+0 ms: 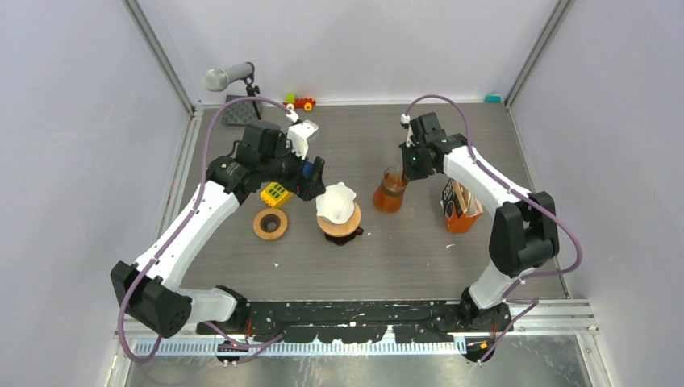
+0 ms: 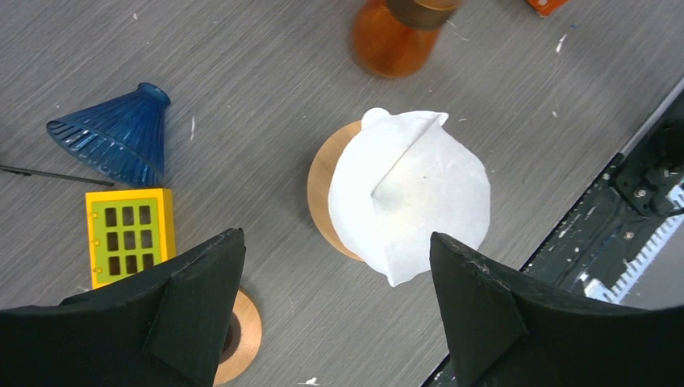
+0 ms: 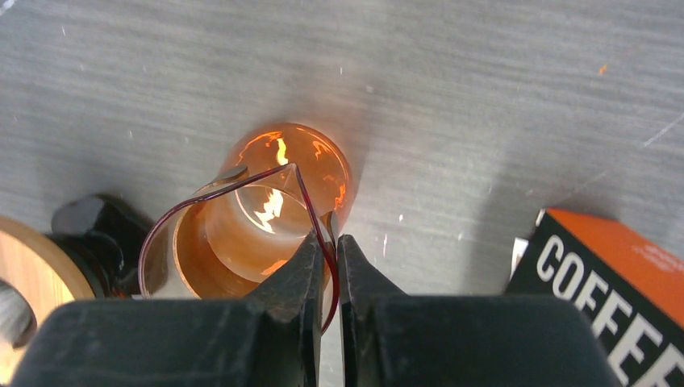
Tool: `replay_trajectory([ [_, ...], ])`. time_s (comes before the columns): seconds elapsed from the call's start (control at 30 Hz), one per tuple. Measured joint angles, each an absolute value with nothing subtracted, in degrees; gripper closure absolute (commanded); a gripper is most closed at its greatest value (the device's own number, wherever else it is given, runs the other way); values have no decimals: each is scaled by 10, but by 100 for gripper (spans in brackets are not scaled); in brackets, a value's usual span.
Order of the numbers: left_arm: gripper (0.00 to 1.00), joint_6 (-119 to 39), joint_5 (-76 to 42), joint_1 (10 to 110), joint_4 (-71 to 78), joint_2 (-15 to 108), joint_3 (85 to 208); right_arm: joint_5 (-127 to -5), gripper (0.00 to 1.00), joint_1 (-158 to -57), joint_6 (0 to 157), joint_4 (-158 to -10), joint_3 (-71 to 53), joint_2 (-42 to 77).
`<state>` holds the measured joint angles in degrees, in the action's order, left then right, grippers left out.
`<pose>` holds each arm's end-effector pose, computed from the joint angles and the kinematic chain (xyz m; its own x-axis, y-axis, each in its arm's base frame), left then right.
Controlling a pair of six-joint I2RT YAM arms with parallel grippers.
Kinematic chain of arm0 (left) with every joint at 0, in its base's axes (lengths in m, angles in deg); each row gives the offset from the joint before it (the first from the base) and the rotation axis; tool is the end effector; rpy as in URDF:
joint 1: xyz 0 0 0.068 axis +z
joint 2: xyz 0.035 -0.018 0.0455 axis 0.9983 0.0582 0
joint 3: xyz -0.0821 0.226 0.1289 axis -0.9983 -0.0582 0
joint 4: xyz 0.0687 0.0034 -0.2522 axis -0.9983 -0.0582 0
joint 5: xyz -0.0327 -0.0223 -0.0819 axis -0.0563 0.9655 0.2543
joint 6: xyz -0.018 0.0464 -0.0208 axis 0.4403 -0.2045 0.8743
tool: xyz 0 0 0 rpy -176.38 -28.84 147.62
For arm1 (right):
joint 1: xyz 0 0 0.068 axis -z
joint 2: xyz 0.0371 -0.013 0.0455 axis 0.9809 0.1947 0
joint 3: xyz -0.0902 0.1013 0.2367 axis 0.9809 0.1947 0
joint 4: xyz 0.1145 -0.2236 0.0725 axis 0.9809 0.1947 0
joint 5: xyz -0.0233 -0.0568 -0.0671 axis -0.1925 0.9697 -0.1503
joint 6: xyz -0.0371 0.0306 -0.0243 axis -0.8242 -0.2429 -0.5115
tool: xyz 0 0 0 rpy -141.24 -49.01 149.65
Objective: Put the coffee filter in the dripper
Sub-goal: Move the coffee server to the center of the board.
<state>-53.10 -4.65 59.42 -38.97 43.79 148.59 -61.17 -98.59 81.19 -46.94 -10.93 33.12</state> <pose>0.2343 -0.1349 0.3636 -0.5439 0.3023 -0.7828 0.6842 0.6998 -0.2051 0.3409 0.1244 0.2600 -0.8347 -0.1225 -0.5368 -0.2228 0.9667 0.1259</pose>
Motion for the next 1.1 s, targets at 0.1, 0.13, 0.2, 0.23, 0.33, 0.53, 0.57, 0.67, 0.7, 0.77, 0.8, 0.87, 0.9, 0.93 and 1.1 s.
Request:
replay_trajectory([
  [0.1,12,-539,-60,594,-394,444,1488,-618,100,-986,804,-466,-69,292],
  [0.13,12,-541,-67,594,-397,446,1488,-620,100,-986,802,-463,-58,280],
  [0.2,12,-543,-80,595,-401,449,1489,-628,100,-986,797,-463,-31,256],
  [0.23,12,-545,-89,597,-406,452,1491,-632,100,-987,794,-463,-19,246],
  [0.33,12,-550,-105,610,-411,460,1494,-639,99,-992,789,-464,1,228],
  [0.53,12,-555,-125,656,-427,464,1496,-635,99,-1027,776,-477,30,201],
  [0.57,12,-556,-128,663,-429,464,1496,-636,99,-1032,774,-477,32,197],
  [0.67,12,-563,-136,684,-435,466,1496,-638,98,-1041,773,-478,36,192],
  [0.7,12,-566,-138,693,-435,468,1496,-639,98,-1042,772,-478,37,192],
  [0.77,12,-571,-141,709,-434,475,1496,-641,98,-1042,772,-478,39,192],
  [0.8,12,-573,-143,718,-432,479,1495,-643,98,-1042,770,-477,39,192],
  [0.87,12,-582,-145,728,-424,489,1489,-648,97,-1043,768,-476,39,191],
  [0.9,12,-585,-147,731,-419,494,1485,-651,97,-1043,766,-474,39,191],
  [0.93,12,-589,-149,734,-410,499,1478,-655,96,-1044,765,-472,39,191],
  [1.1,13,-601,-150,736,-367,528,1458,-667,93,-1047,762,-465,39,185],
])
